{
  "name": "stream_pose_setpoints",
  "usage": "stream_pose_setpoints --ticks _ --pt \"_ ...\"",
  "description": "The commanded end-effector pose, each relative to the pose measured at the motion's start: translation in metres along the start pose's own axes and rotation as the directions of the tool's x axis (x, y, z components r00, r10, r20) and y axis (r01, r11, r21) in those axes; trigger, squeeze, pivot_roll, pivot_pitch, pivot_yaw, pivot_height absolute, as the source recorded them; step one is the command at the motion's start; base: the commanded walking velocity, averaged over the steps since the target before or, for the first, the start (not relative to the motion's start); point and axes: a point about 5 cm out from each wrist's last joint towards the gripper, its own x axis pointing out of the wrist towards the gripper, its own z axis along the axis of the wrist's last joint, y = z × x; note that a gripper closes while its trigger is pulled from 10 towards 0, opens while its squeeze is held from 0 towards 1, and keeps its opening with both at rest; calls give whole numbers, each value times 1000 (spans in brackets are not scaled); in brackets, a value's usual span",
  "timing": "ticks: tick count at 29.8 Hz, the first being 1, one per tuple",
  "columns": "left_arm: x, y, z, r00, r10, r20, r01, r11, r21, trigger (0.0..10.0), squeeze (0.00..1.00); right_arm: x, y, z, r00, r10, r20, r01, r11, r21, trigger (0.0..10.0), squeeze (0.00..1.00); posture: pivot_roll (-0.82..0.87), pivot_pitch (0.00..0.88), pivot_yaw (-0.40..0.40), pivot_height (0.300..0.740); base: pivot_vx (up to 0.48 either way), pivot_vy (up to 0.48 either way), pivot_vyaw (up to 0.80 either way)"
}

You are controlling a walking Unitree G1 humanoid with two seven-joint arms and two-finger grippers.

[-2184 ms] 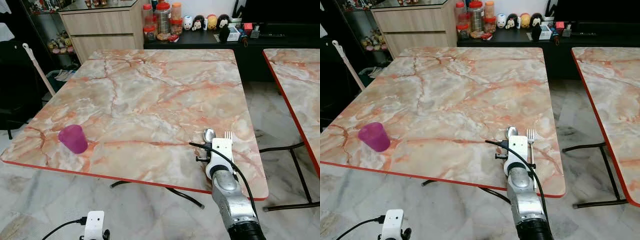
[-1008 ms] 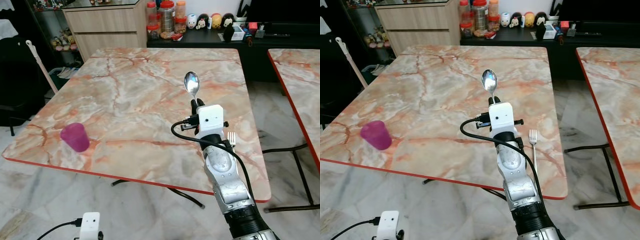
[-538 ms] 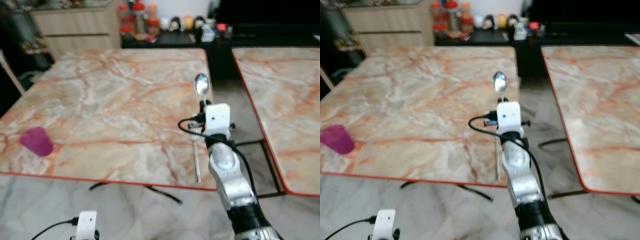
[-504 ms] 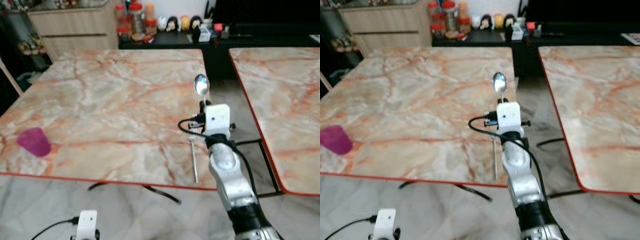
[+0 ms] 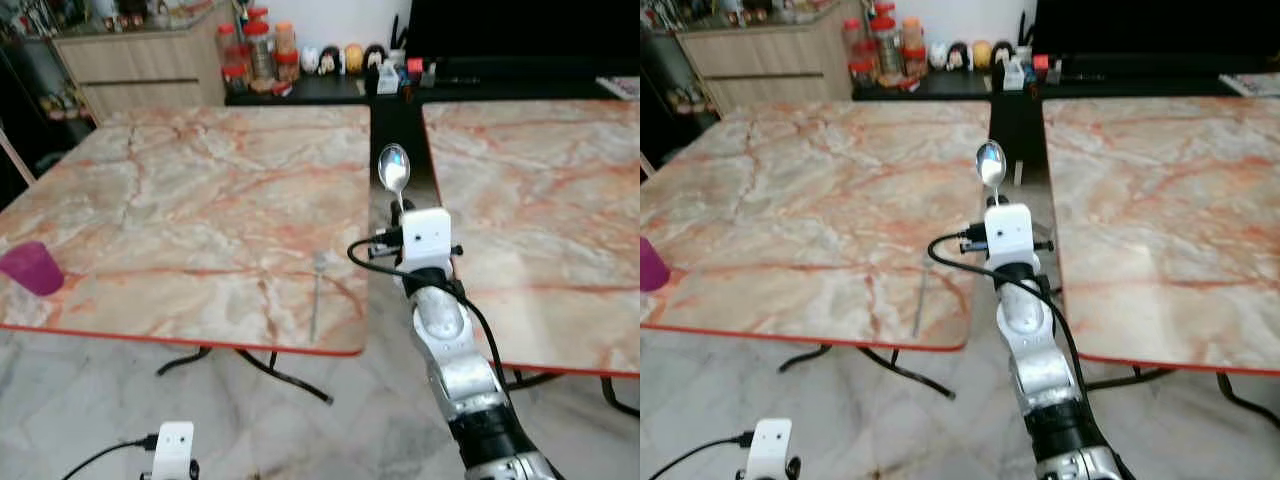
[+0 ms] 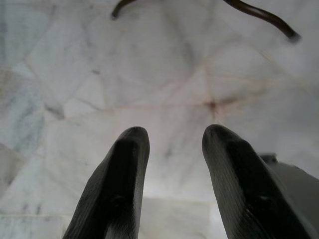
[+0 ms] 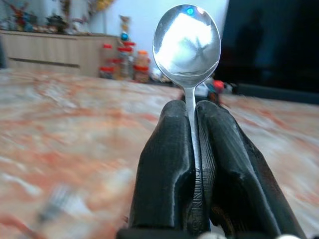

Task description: Setting the table

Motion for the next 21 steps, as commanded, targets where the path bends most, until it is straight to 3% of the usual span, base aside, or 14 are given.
stream_pose_setpoints --ticks 1,10,21 --pt "-1 2 -3 1000 -1 -14 1 1000 23 10000 0 4 2 8 1000 -1 32 1 1000 6 10000 0 -17 0 86 740 0 -431 0" --pt "-1 2 -6 1000 -4 -20 5 1000 30 10000 0 3 4 9 1000 5 28 -6 1000 29 10000 0 -22 0 90 740 0 -305 0" --pt "-1 1 -3 1000 -1 -12 2 1000 13 10000 0 3 -2 8 999 -32 24 31 999 33 10000 0 -28 3 95 740 0 -428 -57"
